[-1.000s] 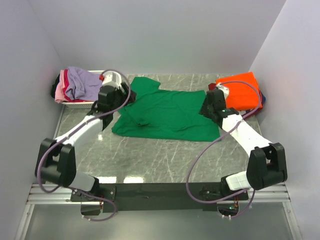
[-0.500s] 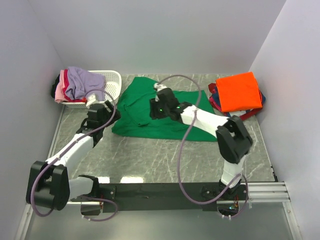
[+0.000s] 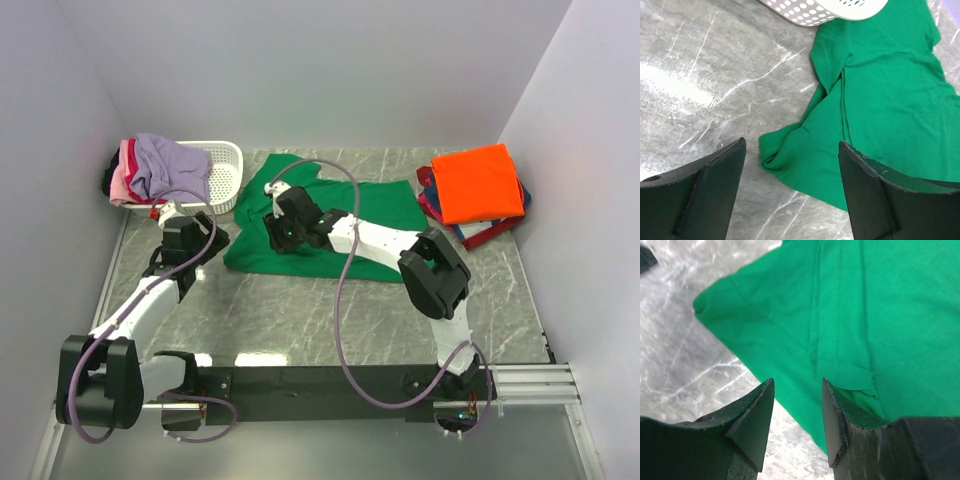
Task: Fold and stack the t-shirts
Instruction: Fold the tshirt
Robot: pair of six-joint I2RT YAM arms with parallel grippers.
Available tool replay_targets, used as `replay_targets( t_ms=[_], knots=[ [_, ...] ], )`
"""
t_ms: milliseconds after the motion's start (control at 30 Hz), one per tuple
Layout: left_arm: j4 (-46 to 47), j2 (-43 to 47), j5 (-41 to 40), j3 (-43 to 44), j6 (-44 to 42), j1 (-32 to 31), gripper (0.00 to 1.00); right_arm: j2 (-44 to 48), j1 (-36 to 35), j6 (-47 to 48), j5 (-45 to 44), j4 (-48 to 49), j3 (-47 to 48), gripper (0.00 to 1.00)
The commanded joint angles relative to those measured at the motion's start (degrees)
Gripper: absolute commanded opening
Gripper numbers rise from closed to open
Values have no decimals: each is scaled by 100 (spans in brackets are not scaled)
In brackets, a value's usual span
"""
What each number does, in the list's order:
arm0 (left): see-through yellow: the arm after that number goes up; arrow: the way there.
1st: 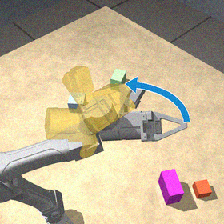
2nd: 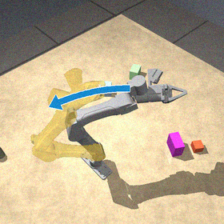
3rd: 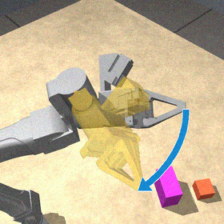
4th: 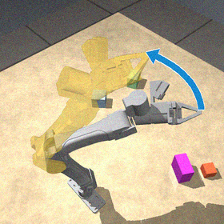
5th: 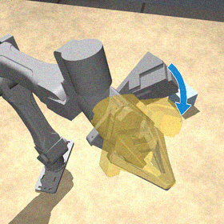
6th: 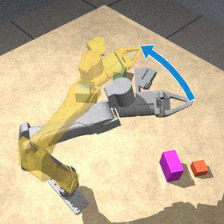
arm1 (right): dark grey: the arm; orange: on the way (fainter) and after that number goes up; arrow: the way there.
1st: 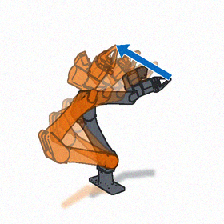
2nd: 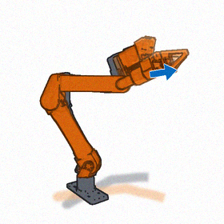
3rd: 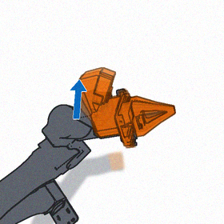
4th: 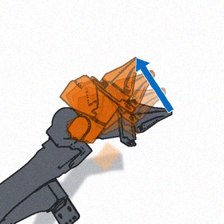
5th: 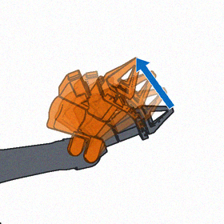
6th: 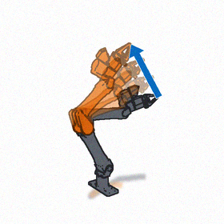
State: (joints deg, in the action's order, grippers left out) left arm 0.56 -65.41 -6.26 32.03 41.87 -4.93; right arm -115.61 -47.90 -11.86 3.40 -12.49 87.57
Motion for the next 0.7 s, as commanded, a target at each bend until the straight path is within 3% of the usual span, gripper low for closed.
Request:
replay_targets(
  t_ms=[0, 667],
  knots=[
    [15, 221, 178, 5, 85, 45, 80, -189, -88, 271, -164, -139, 366, 49],
    [-38, 318, 345, -39, 93, 71, 81, -849, -255, 614, -1043, -570, 929, 45]
  ],
)
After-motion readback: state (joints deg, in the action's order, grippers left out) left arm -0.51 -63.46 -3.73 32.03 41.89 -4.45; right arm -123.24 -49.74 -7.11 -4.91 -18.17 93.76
